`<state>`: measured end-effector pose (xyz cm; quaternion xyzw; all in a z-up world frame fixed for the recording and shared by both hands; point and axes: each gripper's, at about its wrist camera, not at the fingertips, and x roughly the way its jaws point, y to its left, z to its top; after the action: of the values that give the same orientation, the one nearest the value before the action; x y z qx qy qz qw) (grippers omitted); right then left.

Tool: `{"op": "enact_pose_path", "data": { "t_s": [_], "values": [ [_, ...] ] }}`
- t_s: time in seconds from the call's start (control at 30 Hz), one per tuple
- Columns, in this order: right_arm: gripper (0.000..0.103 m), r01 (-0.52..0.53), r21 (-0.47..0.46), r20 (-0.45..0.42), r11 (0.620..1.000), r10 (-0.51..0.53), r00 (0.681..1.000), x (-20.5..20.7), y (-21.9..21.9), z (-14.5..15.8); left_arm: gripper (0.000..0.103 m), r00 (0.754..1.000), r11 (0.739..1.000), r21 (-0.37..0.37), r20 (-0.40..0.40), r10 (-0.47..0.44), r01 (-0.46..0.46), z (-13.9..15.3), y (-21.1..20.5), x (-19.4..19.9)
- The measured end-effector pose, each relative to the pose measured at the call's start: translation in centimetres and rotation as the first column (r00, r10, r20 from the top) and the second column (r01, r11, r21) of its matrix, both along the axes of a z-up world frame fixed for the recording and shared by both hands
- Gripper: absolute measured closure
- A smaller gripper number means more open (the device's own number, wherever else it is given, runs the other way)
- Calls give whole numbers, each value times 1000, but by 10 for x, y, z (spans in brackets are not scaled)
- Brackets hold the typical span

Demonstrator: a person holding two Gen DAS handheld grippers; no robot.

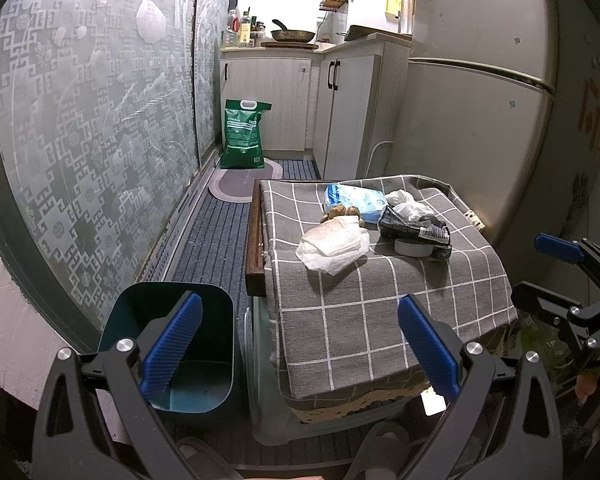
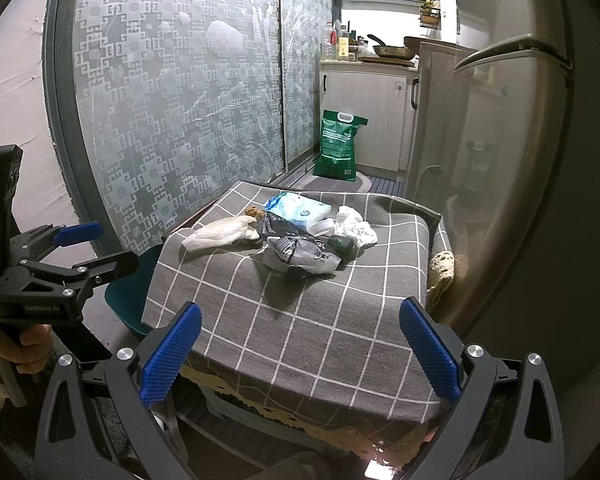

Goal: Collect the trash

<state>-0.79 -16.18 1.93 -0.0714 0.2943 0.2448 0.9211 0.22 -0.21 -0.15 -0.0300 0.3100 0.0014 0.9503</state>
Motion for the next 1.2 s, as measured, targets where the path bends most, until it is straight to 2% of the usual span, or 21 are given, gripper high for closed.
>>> {"op": "enact_pose_path", "data": {
  "t_s": [1.2],
  "values": [
    [3,-7,-9,1,1000,7,1000,-1,3,-2,3,1000,1000,0,1,1,-1,1,0,0]
  ]
}}
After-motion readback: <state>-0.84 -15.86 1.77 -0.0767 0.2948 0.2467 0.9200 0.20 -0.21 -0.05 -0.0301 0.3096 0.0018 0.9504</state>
